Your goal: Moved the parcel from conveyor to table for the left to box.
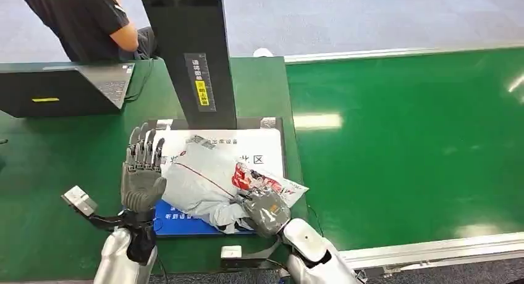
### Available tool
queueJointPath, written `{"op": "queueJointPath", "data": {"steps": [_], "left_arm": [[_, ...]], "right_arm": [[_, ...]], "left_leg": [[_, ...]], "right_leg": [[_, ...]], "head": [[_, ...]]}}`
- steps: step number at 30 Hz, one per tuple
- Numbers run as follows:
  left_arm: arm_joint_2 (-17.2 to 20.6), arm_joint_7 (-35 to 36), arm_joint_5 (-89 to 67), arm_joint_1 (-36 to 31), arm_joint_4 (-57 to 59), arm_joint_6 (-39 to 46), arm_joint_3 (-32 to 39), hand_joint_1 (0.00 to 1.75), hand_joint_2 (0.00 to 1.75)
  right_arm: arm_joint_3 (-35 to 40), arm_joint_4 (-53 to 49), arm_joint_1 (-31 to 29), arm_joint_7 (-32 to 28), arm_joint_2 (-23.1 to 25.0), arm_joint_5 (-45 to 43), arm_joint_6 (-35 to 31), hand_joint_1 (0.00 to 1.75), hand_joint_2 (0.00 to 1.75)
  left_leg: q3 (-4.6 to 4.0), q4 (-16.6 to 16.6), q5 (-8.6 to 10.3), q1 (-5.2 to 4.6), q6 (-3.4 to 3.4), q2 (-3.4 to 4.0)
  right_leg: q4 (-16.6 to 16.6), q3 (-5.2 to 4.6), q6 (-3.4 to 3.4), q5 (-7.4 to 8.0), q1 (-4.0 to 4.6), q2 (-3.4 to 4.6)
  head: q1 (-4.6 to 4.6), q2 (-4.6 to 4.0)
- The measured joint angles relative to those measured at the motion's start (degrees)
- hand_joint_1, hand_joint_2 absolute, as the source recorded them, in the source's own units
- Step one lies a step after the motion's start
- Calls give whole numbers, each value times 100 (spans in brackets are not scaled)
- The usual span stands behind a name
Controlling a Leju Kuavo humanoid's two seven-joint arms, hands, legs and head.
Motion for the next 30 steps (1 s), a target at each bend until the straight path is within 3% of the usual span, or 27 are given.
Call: {"op": "queueJointPath", "data": {"steps": [4, 6, 11, 12, 13, 14, 16, 18, 20, 22, 24, 26, 30], "left_arm": [[2, 0, -55, -7, 20, -79, 0, 0, 175], [4, 0, -72, -6, 26, -76, 2, 0, 175], [4, 0, -94, -5, 24, -61, 4, 0, 175], [4, 0, -94, -6, 24, -61, 4, 0, 175], [4, 2, -94, -7, 15, -59, 4, 0, 175], [2, 4, -94, -6, 2, -55, 4, 0, 175], [2, 26, -94, -7, -39, -46, 9, 0, 175], [2, 55, -92, -1, -52, -17, 11, 0, 175], [2, 74, -79, 8, -50, 13, 17, 0, 175], [4, 74, -72, 7, -48, 33, 22, 0, 175], [4, 55, -55, 6, -29, 42, 22, 0, 175], [9, 24, -31, 3, -7, 42, 24, 0, 175], [24, 0, 6, 1, 46, 28, 28, 0, 175]], "right_arm": [[190, 978, -783, -40, 61, -454, 952, 175, 175], [236, 1301, -1011, -50, 112, -520, 963, 175, 175], [350, 1834, -1294, -18, 166, -509, 565, 175, 175], [358, 1901, -1329, -20, 181, -509, 482, 129, 175], [360, 1956, -1339, -37, 188, -513, 239, 16, 175], [360, 1986, -1336, -62, 188, -535, -13, 0, 175], [354, 2030, -1299, -192, 188, -670, -817, 0, 175], [266, 2045, -1186, -475, 175, -973, -1505, 0, 175], [133, 2047, -1078, -994, 162, -1578, -1497, 0, 175], [-84, 2019, -988, -1717, 151, -2495, -1058, 0, 175], [-245, 1732, -844, -2087, 125, -3561, -68, 0, 175], [-306, 1404, -729, -2177, 63, -4550, 1023, 0, 175], [-313, 700, -408, -2195, -165, -5870, 2539, 0, 175]], "left_leg": [[117, -13, -29, 0, -19, 17], [179, -21, -49, 0, -24, 15], [239, -26, -51, 1, -29, 11], [235, -26, -43, 2, -25, 11], [234, -26, -39, 2, -24, 7], [223, -25, -25, 2, -21, 6], [177, -21, -7, 2, -19, 4], [150, -19, -3, 2, -17, 3], [136, -18, -2, 2, -17, 2], [122, -17, -2, 2, -18, 3], [106, -17, -4, 2, -19, 4], [91, -16, -7, 2, -23, 8], [64, -17, -7, 2, -23, 6]], "right_leg": [[-11, 96, -25, -45, 3, 15], [-13, 157, -59, -93, 4, 13], [-13, 217, -39, -104, 4, 5], [-13, 220, -44, -98, 4, 6], [-12, 216, -50, -84, 4, 5], [-11, 205, -61, -63, 5, 5], [-9, 162, -10, -15, 3, 6], [-8, 142, -19, -10, 3, 5], [-6, 129, -19, -3, 3, 5], [-5, 113, -19, -4, 3, 7], [-5, 93, -21, -5, 4, 8], [-5, 74, -21, -6, 5, 13], [-4, 50, -25, -9, 7, 11]], "head": [[4, 0], [0, 0], [4, 0], [2, 0], [0, 0], [7, 0], [0, 0], [2, 0], [4, 0], [2, 0], [4, 0], [0, 0], [2, 0]]}}
